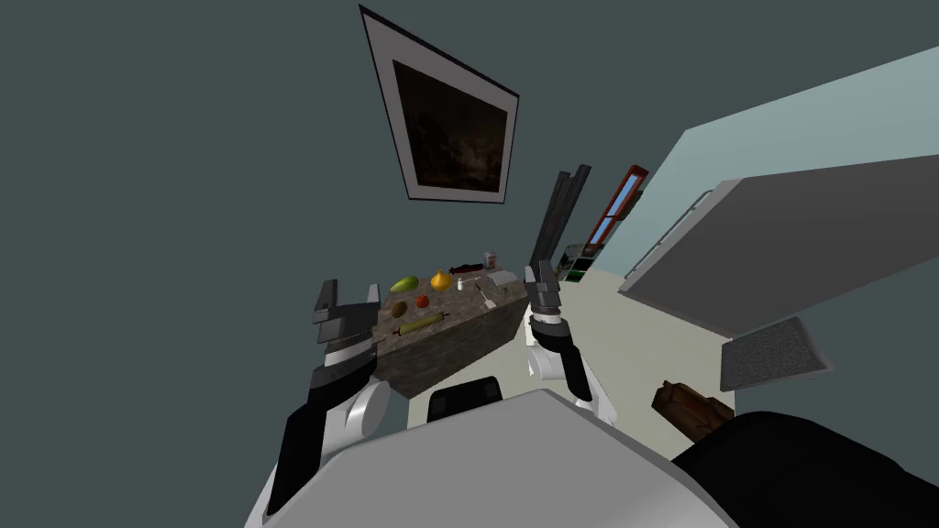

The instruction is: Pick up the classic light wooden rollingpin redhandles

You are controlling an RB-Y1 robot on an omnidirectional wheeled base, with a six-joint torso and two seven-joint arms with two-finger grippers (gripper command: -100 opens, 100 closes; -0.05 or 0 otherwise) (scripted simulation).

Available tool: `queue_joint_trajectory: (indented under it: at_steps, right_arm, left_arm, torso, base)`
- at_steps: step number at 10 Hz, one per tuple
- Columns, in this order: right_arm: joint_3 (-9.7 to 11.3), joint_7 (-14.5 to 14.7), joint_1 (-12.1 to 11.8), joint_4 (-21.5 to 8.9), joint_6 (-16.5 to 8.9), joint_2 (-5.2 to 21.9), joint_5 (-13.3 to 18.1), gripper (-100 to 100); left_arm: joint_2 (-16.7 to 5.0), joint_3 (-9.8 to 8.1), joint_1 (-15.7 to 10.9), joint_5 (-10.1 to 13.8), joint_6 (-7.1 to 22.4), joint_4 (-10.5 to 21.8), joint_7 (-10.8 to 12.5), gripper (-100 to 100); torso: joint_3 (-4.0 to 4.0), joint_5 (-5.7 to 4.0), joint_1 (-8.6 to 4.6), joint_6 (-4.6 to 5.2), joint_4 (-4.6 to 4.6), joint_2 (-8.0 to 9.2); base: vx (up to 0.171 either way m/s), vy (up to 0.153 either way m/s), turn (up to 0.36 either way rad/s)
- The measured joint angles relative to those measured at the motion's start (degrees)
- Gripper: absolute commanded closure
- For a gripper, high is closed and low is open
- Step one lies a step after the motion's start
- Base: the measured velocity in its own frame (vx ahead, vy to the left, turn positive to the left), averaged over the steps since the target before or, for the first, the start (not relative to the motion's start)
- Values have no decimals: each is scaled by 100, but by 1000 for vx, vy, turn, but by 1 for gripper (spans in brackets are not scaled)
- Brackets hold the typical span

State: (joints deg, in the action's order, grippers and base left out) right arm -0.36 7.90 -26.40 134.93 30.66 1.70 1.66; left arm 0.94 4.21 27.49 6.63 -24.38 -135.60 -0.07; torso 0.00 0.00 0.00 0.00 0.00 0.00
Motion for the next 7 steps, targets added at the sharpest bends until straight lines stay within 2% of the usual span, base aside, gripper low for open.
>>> queue_joint_trajectory:
  at_steps: [3, 5, 7]
  right_arm:
    - [0, 0, 0, 0, 0, 0, 0, 0]
    - [0, 0, 1, 0, 0, 0, 0, 0]
    - [0, 0, 1, 0, 0, 0, 0, 0]
  left_arm:
    - [-409, -75, -86, 9, 212, -19, 49, -100]
    - [-671, -165, -166, 22, 497, -80, 113, -100]
    - [-811, -231, -268, 19, 787, -117, 159, -100]
  torso:
    - [6, -1, -3, 0, 2, 11]
    - [10, -2, -8, 0, 4, 18]
    - [10, -2, -7, 0, 4, 16]
  base:
    - [-34, -13, 6]
    - [-54, -27, 4]
    - [-36, -15, 0]
